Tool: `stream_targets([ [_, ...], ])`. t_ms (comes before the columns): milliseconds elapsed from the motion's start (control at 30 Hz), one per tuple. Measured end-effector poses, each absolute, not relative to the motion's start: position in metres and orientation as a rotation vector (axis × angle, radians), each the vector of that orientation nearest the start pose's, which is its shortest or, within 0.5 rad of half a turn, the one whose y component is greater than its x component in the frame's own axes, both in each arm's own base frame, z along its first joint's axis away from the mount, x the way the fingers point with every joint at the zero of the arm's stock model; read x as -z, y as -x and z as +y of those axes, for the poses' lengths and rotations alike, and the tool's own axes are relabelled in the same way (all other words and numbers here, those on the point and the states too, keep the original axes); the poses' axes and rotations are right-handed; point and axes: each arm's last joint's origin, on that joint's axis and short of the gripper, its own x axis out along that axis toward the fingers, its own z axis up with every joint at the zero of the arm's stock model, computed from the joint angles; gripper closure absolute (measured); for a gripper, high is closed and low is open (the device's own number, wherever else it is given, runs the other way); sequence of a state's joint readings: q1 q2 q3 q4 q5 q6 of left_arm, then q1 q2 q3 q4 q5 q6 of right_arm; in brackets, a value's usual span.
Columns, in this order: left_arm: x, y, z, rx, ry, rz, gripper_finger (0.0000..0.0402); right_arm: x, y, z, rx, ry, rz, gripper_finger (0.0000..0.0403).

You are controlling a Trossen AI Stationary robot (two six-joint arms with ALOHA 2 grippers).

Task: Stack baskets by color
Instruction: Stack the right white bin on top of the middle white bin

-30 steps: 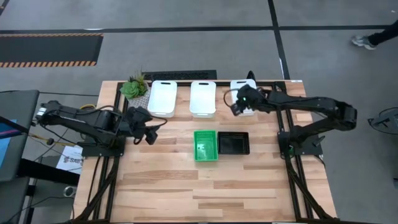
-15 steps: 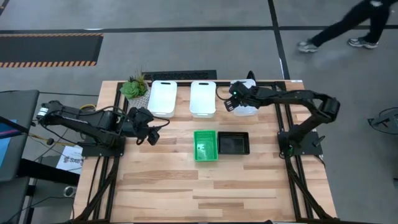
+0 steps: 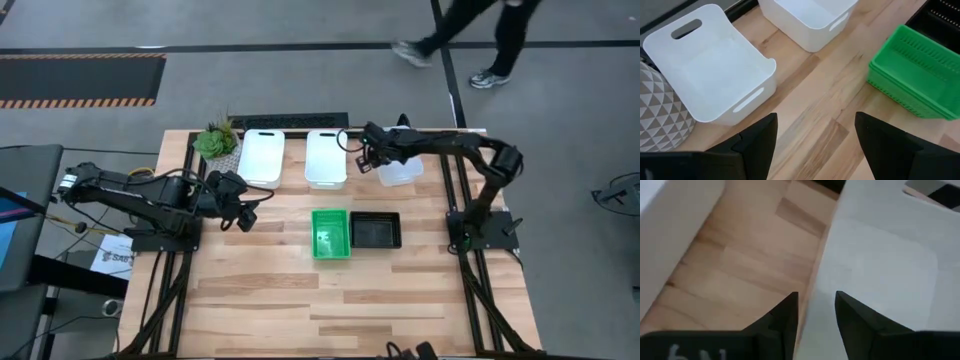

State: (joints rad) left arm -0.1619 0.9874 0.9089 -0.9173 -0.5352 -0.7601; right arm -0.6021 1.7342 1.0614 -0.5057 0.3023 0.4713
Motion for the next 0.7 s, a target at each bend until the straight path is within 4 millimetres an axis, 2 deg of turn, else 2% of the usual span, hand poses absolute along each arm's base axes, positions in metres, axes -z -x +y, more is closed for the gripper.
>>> stream_targets([
  [133, -0.287, -0.174, -0.013, -0.667, 0.354, 0.747, 0.0148, -0.167, -0.27, -0.199, 1.069, -0.562, 1.075, 0.0302],
  [267, -0.287, -0.174, -0.013, -0.67, 0.352, 0.746, 0.0148, -0.169, -0.273, -0.197, 1.023, -0.536, 1.137, 0.0382],
  [367, -0.287, -0.174, -0.013, -0.666, 0.35, 0.748, 0.0148, -0.178, -0.271, -0.193, 1.004, -0.522, 1.165, 0.0389],
  [467, -0.286, -0.174, -0.014, -0.654, 0.357, 0.757, 0.0148, -0.201, -0.269, -0.19, 0.976, -0.491, 1.142, 0.0397],
  [600, -0.286, -0.174, -0.014, -0.646, 0.362, 0.761, 0.0148, -0.246, -0.267, -0.178, 0.906, -0.378, 1.045, 0.0399],
  [700, -0.286, -0.174, -0.014, -0.651, 0.359, 0.757, 0.0148, -0.281, -0.266, -0.166, 0.779, -0.177, 1.002, 0.04],
])
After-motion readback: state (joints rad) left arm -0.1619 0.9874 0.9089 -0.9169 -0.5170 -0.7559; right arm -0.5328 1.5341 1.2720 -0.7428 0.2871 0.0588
